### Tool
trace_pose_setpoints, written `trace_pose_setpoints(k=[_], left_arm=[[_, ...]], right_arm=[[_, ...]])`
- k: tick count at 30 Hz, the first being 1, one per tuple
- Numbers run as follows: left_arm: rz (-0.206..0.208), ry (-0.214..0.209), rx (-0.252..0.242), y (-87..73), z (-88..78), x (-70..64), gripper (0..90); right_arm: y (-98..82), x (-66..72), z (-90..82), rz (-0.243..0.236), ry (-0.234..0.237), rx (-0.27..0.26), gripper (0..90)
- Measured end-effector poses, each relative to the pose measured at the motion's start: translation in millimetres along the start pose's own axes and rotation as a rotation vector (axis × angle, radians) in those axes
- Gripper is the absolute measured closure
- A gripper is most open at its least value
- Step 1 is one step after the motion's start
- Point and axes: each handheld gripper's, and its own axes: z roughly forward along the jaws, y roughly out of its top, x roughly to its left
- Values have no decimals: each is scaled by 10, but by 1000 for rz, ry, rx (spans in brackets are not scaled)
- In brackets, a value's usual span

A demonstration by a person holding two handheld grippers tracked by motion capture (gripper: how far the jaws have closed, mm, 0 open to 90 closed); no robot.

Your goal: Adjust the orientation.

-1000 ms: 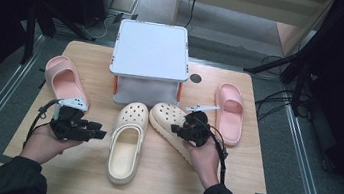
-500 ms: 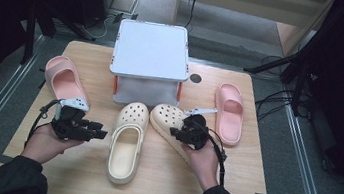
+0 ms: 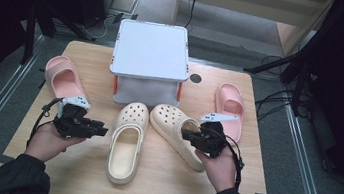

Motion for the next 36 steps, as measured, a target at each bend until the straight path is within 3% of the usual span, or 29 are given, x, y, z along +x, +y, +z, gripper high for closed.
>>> trace_pose_setpoints(k=[5,11,15,23,36], left_arm=[[8,-13,29,25,119,-1,681],[4,-6,51,35,205,-13,675],[-6,-10,55,22,208,5,673],[-16,-6,72,3,231,17,668],[-17,-12,119,-23,280,20,693]], right_arm=[[-40,-120,80,-37,-51,27,900],[-40,-164,283,-39,-38,58,893],[-11,-128,344,-52,-40,68,895],[20,37,366,-87,15,71,894],[29,241,484,-106,87,72,889]])
